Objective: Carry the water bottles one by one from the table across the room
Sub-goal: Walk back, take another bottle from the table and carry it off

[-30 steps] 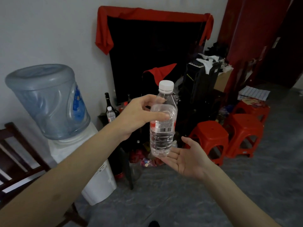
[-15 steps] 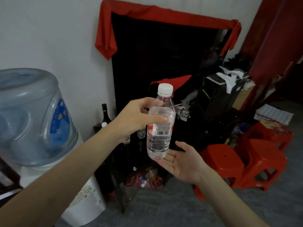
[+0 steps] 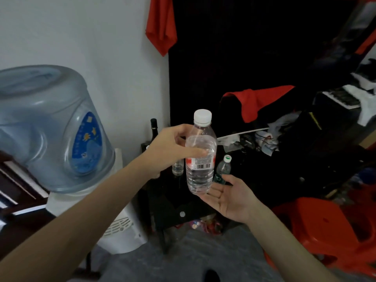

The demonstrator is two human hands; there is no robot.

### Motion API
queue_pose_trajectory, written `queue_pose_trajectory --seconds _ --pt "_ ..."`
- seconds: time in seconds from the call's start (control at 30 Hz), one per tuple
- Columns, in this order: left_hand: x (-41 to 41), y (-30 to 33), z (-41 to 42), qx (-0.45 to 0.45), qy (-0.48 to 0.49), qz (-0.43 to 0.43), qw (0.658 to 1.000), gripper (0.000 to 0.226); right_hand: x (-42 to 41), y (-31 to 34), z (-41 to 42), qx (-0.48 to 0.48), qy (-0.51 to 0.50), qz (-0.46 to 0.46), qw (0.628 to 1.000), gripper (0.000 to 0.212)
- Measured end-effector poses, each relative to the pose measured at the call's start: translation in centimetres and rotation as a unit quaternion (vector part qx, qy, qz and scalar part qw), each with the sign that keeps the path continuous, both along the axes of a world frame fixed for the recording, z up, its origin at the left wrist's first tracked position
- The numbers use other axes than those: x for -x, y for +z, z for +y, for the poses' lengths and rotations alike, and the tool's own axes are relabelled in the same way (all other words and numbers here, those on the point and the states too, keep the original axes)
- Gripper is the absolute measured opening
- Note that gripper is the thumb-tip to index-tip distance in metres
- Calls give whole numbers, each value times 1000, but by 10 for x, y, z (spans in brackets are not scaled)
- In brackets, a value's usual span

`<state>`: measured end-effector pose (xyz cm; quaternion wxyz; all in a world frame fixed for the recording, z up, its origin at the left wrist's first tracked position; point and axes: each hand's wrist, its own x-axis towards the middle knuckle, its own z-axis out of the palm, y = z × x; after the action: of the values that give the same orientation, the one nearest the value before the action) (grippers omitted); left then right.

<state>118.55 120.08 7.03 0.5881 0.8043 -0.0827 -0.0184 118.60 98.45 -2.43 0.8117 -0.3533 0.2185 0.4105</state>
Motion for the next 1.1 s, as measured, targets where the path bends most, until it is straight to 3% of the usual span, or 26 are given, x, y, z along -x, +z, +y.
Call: queue_pose_trajectory --seconds 0.43,0.87,1.1 --pt "-61 -68 -9 -104 143 44 983 51 -141 -80 14 87 129 58 986 52" --pt "-96 -206 12 -91 142 107 980 67 -175 -213 61 164 96 147 971 54" --pt "-111 -267 24 -71 149 115 980 65 -185 -265 82 208 87 129 966 49"
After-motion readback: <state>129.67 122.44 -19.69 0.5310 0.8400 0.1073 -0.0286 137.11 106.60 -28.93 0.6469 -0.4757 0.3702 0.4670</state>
